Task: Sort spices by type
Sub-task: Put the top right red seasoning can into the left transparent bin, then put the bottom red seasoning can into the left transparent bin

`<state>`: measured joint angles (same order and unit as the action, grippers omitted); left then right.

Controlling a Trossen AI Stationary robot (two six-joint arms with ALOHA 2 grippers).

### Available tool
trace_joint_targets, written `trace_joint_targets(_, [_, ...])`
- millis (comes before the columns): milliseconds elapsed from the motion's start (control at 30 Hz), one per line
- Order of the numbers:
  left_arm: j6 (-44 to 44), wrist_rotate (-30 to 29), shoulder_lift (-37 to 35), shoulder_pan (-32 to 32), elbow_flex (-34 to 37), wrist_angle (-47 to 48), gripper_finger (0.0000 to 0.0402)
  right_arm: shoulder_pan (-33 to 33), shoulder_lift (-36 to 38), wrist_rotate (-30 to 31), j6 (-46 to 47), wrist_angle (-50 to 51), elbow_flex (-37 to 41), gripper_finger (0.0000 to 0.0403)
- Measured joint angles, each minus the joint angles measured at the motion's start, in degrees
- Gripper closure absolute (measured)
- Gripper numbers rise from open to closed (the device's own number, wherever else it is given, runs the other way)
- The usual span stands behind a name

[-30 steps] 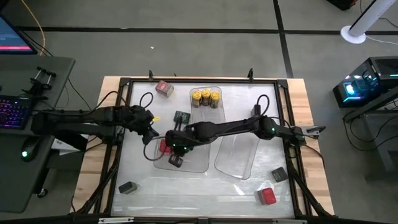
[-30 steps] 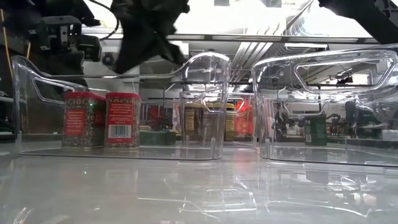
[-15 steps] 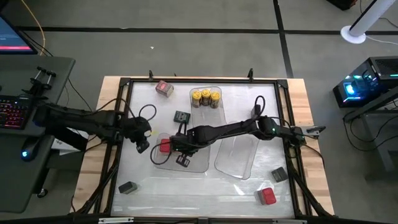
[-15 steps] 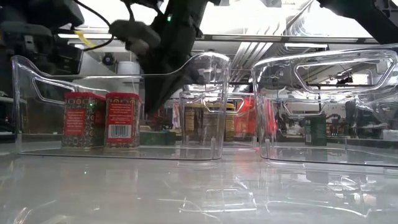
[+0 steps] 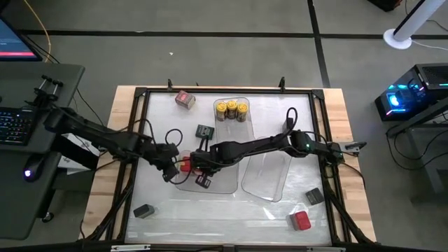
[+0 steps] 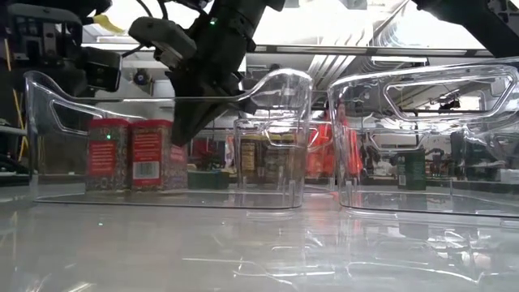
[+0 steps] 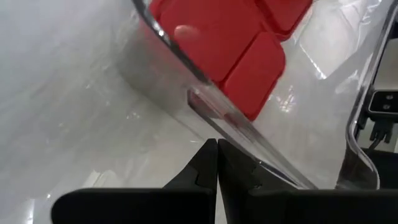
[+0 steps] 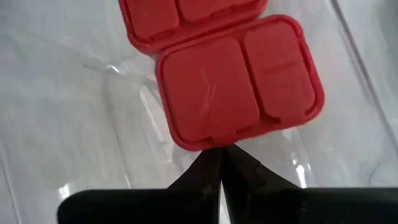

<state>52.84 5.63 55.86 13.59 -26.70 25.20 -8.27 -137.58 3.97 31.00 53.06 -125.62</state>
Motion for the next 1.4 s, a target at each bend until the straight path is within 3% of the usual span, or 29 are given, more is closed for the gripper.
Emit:
trace_joint_targets(300, [2.63,-0.95,1.62,2.47,0.00,-1.08,0.0401,0.30,0.00,0.11,-2.53,-0.35,0.00,0.0403])
trace_joint_targets(700, [1.52,-3.69,-0.75,0.08,0.00,1.15,0.0401,1.28,0.42,0.01,-9.04,6.57,-2.67,0.0403])
trace_joint_targets(967, [1.54,-10.26,-7.83,-1.27,0.00,11.24,0.0401,1.05,6.72,-0.95,-10.19,15.95,-2.58,0.0403])
trace_joint_targets(1233, [2.16,-12.14,-15.07,-1.29,-0.02,11.87,0.0401,-3.07,19.29,0.11,2.69,27.92,-2.58,0.0403])
trace_joint_targets(1333, [2.43,-12.14,-15.72,-1.29,-0.02,11.81,0.0401,-7.74,23.77,0.39,15.16,36.60,-2.64,0.0403])
trace_joint_targets(1400, [2.42,-12.11,-15.62,-1.28,-0.02,11.80,0.0401,-11.10,26.53,-0.28,24.99,36.72,-1.07,0.0402])
